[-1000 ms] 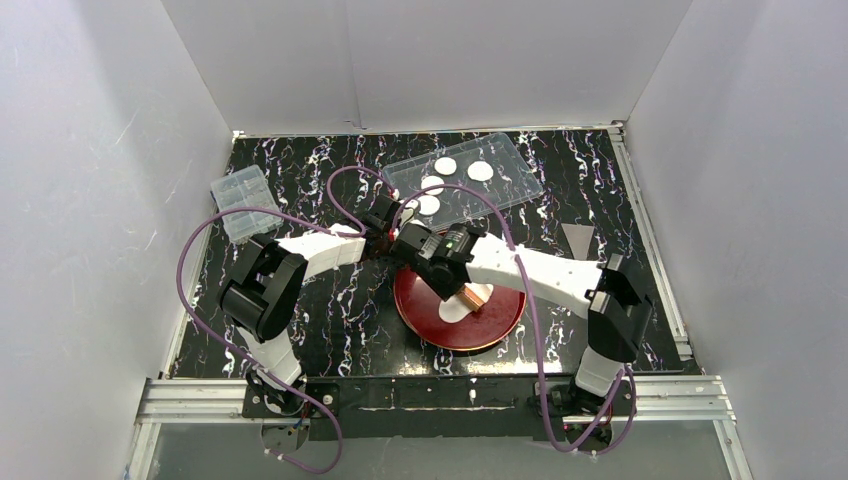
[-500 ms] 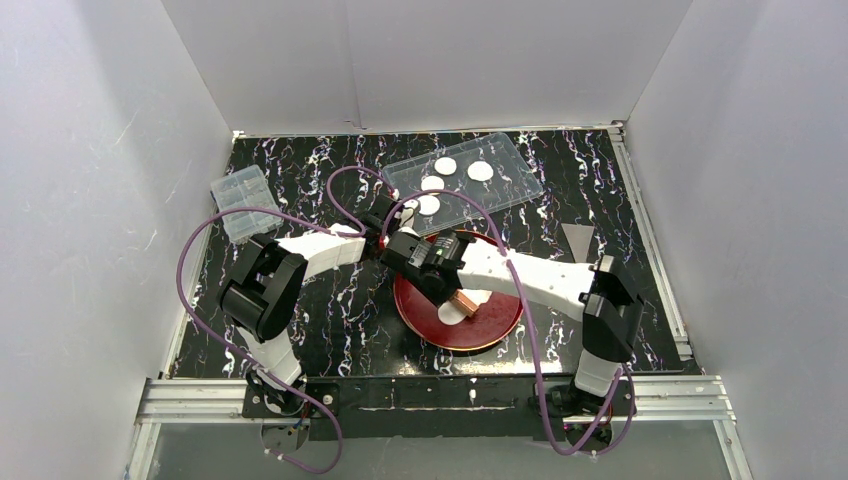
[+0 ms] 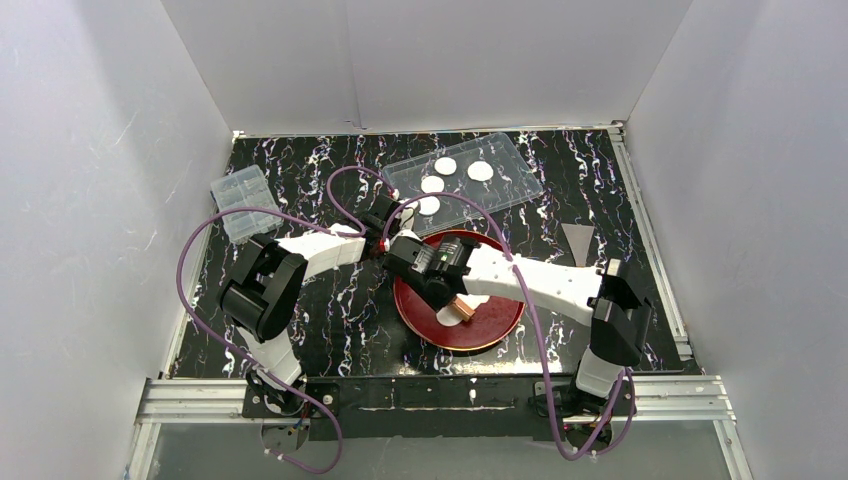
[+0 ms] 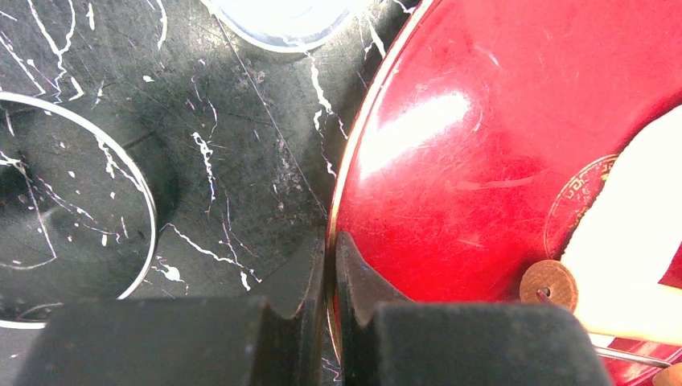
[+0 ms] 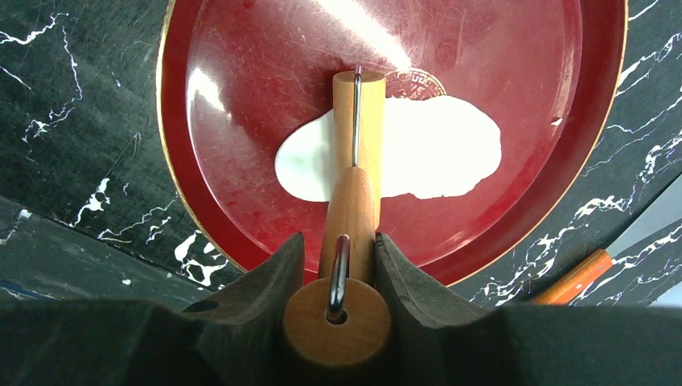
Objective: Roll out the dumpling wrappers from the dough
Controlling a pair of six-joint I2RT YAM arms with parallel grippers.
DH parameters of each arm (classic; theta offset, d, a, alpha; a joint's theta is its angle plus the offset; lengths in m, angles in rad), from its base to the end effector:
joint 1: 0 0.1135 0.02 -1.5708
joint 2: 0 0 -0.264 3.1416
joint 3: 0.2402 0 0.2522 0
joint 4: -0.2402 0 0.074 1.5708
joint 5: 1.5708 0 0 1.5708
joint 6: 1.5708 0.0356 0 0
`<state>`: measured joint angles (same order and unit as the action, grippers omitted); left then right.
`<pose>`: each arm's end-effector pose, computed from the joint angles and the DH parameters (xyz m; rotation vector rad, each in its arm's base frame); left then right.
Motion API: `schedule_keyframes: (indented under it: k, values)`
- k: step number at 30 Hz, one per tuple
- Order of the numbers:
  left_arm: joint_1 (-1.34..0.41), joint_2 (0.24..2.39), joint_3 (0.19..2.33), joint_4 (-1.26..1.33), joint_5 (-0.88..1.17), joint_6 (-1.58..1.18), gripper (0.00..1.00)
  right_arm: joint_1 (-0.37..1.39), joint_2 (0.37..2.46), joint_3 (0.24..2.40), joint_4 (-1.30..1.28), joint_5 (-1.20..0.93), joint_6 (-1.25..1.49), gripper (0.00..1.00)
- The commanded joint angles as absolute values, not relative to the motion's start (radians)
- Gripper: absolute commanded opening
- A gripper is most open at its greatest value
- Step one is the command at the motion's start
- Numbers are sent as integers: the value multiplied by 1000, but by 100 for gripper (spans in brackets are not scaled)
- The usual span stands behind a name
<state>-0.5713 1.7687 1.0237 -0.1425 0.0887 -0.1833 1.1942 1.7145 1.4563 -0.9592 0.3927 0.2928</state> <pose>0.3026 -0.1983 0.1655 0.5215 2.4493 -0.4313 0.1403 0.3176 0.2700 -1.0573 2.3984 -0.0670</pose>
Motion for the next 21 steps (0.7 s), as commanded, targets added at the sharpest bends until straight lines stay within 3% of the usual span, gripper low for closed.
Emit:
schedule_keyframes:
  k: [1,21]
  values:
    - [-555,1794,997,-225,-17,-138,0,1229,1763,1424,-863,124,413,1]
    - [-554,1792,998,-225,-15,-138,0,1190,1686,1484,-886,208,395,1]
